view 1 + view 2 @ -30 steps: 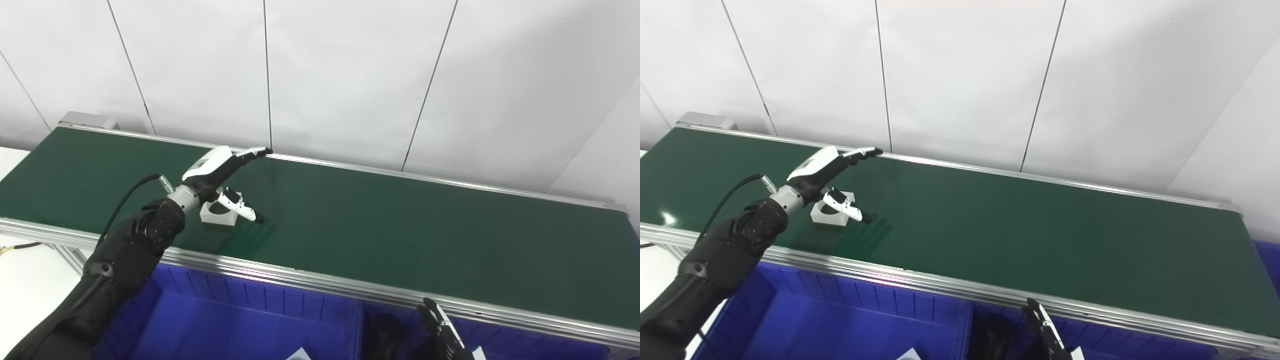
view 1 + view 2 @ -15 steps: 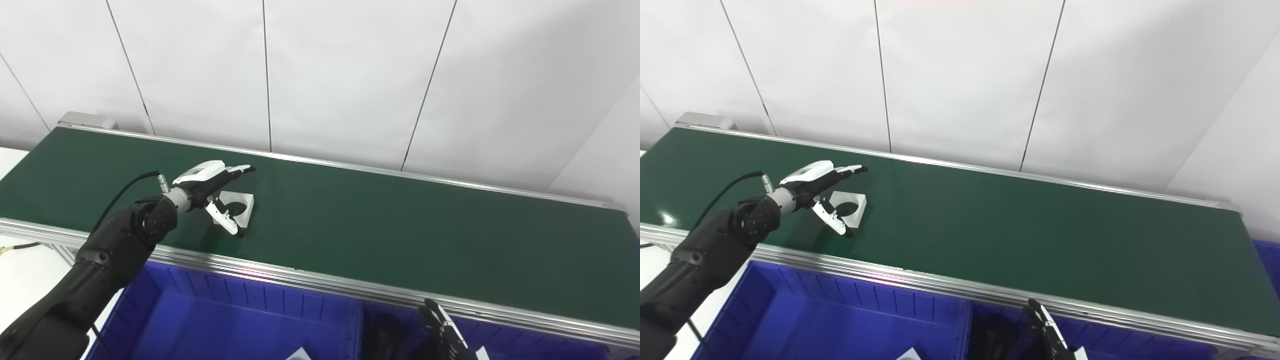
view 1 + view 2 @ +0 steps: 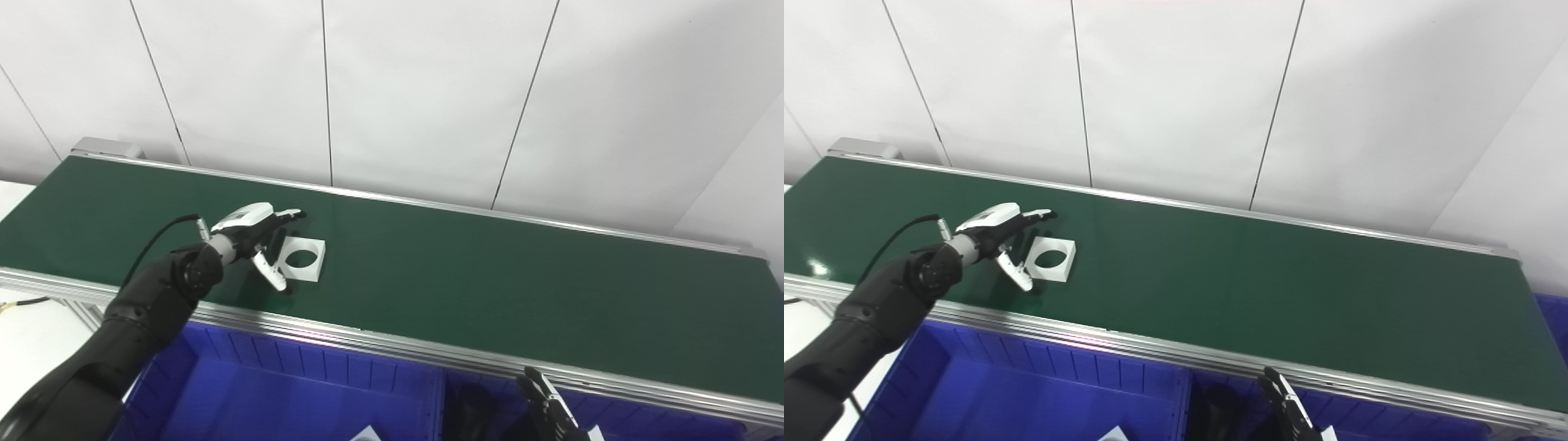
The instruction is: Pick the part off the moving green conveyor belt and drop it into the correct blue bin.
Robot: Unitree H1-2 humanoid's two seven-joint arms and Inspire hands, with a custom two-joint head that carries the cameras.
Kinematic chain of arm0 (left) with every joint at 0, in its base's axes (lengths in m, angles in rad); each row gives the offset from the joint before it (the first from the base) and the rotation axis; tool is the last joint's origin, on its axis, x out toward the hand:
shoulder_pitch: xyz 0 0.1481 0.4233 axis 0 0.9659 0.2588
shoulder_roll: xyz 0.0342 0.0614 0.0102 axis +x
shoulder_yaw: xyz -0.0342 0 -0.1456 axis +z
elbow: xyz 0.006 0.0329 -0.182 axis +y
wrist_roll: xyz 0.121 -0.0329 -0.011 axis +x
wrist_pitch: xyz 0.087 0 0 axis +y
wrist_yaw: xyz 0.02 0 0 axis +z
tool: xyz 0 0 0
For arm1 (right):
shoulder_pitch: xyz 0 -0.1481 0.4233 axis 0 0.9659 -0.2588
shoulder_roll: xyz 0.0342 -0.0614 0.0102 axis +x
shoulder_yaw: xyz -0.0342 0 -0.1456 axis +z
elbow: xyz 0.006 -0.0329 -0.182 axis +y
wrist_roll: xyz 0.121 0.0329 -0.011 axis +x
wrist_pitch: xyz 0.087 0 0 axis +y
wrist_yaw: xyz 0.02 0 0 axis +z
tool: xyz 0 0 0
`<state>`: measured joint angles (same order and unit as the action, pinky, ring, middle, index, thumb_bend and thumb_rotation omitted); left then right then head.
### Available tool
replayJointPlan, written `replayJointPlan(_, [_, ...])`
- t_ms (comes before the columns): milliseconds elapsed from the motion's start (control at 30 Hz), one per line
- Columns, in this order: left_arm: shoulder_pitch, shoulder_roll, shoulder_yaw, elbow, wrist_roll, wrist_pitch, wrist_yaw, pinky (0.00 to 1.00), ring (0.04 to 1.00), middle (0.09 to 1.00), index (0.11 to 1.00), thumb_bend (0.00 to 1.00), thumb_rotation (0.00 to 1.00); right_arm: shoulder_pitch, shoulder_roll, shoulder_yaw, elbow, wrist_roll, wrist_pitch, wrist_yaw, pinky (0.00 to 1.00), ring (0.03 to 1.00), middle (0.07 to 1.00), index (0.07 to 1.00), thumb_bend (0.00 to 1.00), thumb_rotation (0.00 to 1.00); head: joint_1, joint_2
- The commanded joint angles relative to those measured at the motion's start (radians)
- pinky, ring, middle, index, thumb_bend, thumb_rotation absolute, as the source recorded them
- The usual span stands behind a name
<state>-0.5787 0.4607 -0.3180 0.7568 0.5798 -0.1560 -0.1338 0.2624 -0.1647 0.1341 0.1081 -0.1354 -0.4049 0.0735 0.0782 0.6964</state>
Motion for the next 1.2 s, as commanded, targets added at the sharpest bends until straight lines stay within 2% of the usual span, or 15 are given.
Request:
replayJointPlan(0, [-0.043,0.004,-0.006,0.006,0.008,-0.048,0.052,0.63,0.729,0.792,0.808,0.64,0.00,-0.001,-0.004,-0.007,-0.032,0.011,-0.041,-0.001,0.87,0.885,0.887,0.932,0.89,0.41,0.001,0.001])
replayJointPlan(67, [-0.045,-0.006,-0.011,0.024,0.011,-0.085,0.093,0.53,0.637,0.703,0.741,0.59,0.00,-0.002,-0.003,-0.008,-0.029,0.016,-0.043,0.002,0.87,0.887,0.887,0.932,0.89,0.41,0.002,0.001])
replayJointPlan(100, [-0.047,-0.011,-0.012,0.034,0.010,-0.105,0.112,0.49,0.576,0.541,0.568,0.53,0.00,-0.002,-0.002,-0.008,-0.029,0.020,-0.043,0.003,0.87,0.889,0.889,0.933,0.88,0.40,0.002,0.003])
replayJointPlan(200, [-0.057,-0.026,-0.011,0.062,-0.005,-0.152,0.146,0.51,0.556,0.508,0.508,0.52,0.00,-0.002,0.001,-0.010,-0.029,0.018,-0.045,-0.001,0.86,0.881,0.885,0.929,0.89,0.40,0.004,0.003])
replayJointPlan(333, [-0.066,-0.036,-0.003,0.067,-0.021,-0.174,0.154,0.51,0.550,0.504,0.490,0.51,0.00,-0.002,0.005,-0.013,-0.030,0.024,-0.036,-0.001,0.86,0.883,0.886,0.929,0.89,0.40,0.005,0.004])
replayJointPlan(533, [-0.076,-0.028,-0.021,0.045,-0.004,-0.171,0.105,0.50,0.548,0.504,0.487,0.51,0.00,-0.005,0.010,-0.017,-0.028,0.017,-0.041,-0.009,0.85,0.878,0.884,0.926,0.90,0.42,0.004,0.006])
replayJointPlan(700, [-0.070,-0.017,-0.031,0.023,0.013,-0.160,0.101,0.49,0.531,0.491,0.497,0.52,0.00,-0.006,0.013,-0.018,-0.022,0.034,-0.050,-0.003,0.87,0.881,0.886,0.927,0.89,0.41,-0.005,0.011])
replayJointPlan(767, [-0.049,-0.013,-0.004,-0.019,-0.009,-0.170,0.120,0.49,0.535,0.492,0.497,0.52,0.00,-0.005,0.015,-0.018,-0.024,0.032,-0.052,-0.004,0.86,0.880,0.884,0.927,0.89,0.42,-0.010,0.014])
replayJointPlan(900, [-0.003,-0.016,0.081,-0.126,-0.066,-0.236,0.193,0.49,0.529,0.478,0.511,0.52,0.00,0.000,0.017,-0.016,-0.033,0.037,-0.044,-0.001,0.86,0.879,0.886,0.929,0.89,0.42,-0.038,0.022])
replayJointPlan(967, [0.023,-0.025,0.126,-0.199,-0.100,-0.271,0.220,0.48,0.460,0.490,0.521,0.50,0.00,0.001,0.019,-0.016,-0.035,0.030,-0.041,-0.003,0.86,0.879,0.884,0.928,0.89,0.42,-0.061,0.028])
replayJointPlan(1033, [0.053,-0.036,0.166,-0.283,-0.133,-0.271,0.222,0.44,0.423,0.489,0.535,0.50,0.00,0.002,0.022,-0.015,-0.037,0.025,-0.038,-0.006,0.86,0.877,0.881,0.926,0.90,0.43,-0.074,0.033])
replayJointPlan(1100, [0.091,-0.053,0.201,-0.390,-0.186,-0.249,0.204,0.43,0.414,0.496,0.534,0.50,0.00,0.006,0.027,-0.013,-0.050,0.023,-0.021,-0.006,0.87,0.879,0.881,0.925,0.90,0.43,-0.124,0.052])
replayJointPlan(1167, [0.118,-0.069,0.225,-0.453,-0.227,-0.239,0.190,0.42,0.414,0.506,0.525,0.50,0.00,0.008,0.030,-0.012,-0.058,0.020,-0.012,-0.006,0.87,0.878,0.881,0.925,0.91,0.45,-0.129,0.054])
